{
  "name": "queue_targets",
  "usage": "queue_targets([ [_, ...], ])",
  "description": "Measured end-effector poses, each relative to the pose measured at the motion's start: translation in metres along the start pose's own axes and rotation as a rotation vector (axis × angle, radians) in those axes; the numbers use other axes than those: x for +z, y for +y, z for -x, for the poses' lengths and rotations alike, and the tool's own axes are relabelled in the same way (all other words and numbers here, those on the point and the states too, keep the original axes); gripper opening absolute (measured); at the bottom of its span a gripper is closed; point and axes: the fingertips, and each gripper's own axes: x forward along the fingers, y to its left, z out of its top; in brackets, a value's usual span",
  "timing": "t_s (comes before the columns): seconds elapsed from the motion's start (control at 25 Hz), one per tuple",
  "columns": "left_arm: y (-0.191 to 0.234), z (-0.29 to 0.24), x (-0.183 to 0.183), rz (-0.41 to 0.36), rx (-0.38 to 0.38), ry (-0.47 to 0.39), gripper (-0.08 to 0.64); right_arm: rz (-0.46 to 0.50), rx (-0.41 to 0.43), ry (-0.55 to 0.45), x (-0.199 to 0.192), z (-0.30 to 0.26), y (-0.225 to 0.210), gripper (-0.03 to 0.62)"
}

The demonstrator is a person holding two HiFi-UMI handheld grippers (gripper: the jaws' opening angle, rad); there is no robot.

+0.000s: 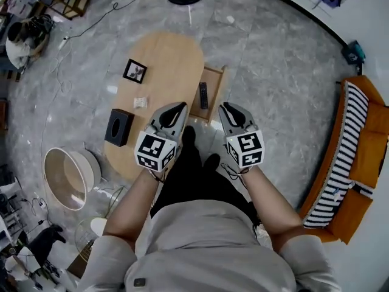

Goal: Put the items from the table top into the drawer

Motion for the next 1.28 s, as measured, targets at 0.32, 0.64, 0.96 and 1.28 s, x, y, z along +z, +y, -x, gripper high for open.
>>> queue_targets([
  [0.32, -0.078, 0.074, 0.083, -0.083, 0.002, -0.12, 0.009, 0.116, 0.052, -0.184, 0.087, 0.122, 0.045, 0.035],
  [0.64, -0.134, 0.134, 0.105, -0.165, 0.013, -0.18, 0.009, 0.214, 0.104, -0.299, 0.113, 0.206, 0.088, 0.029],
  [0.96, -0.152, 0.163, 0.107, -0.164, 0.044, -0.213, 0.009, 0.253, 0.143, -0.328, 0.124, 0.227, 0.111, 0.029],
  [1.28, -0.136, 0.192, 0.114, -0.145, 0.119, -0.237, 0.009, 0.29, 0.233, -0.329, 0.142, 0.216, 0.143, 0.029],
])
